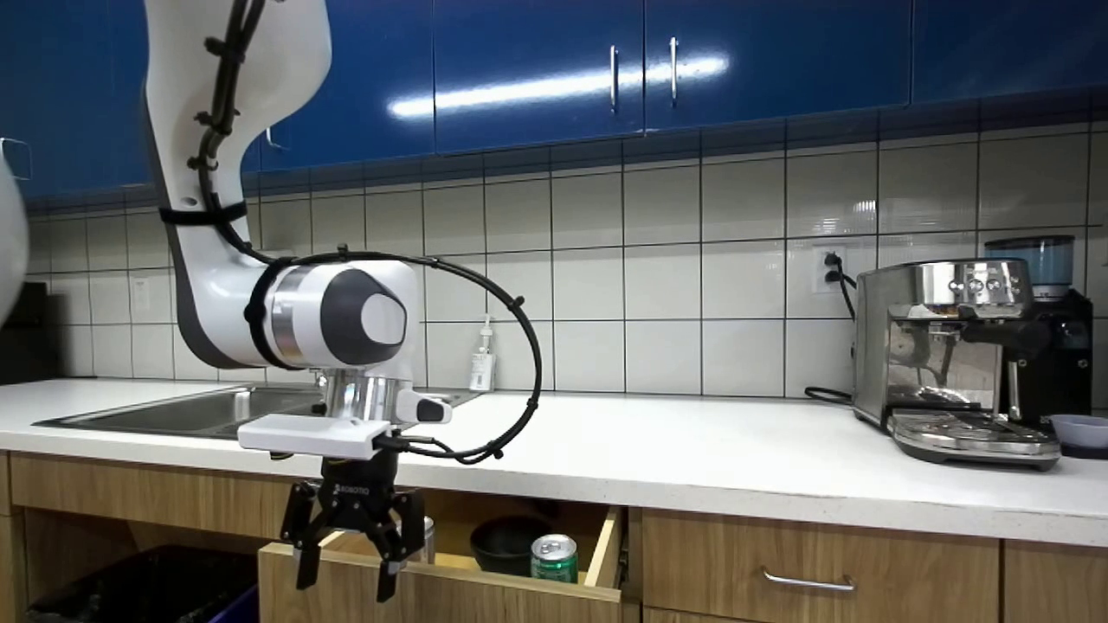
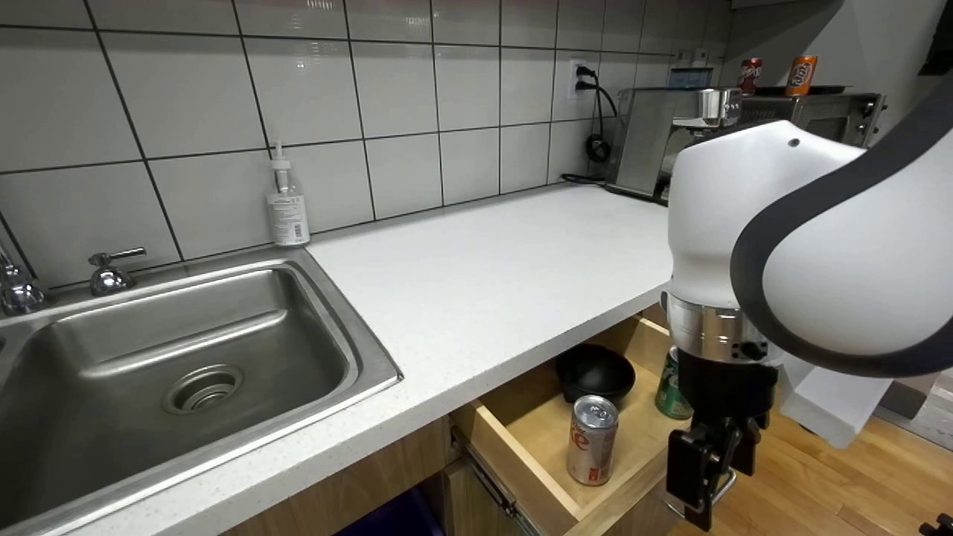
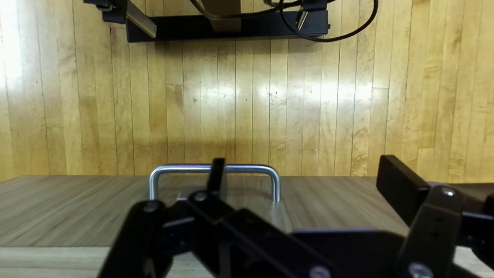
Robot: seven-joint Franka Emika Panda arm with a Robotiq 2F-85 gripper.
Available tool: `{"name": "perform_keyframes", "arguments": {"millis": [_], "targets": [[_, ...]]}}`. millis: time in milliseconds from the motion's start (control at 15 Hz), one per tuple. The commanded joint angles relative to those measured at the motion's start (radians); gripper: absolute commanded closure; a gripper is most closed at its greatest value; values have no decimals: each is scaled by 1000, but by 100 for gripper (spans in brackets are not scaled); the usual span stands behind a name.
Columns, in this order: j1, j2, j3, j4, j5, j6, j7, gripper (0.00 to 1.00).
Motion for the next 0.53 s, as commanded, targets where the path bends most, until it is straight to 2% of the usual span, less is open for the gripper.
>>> {"name": "perform_keyframes", "arguments": {"millis": [0, 467], "targets": [[-7, 39, -1, 32, -29, 30, -8, 0], [2, 83, -18, 39, -83, 120, 32, 0]]}}
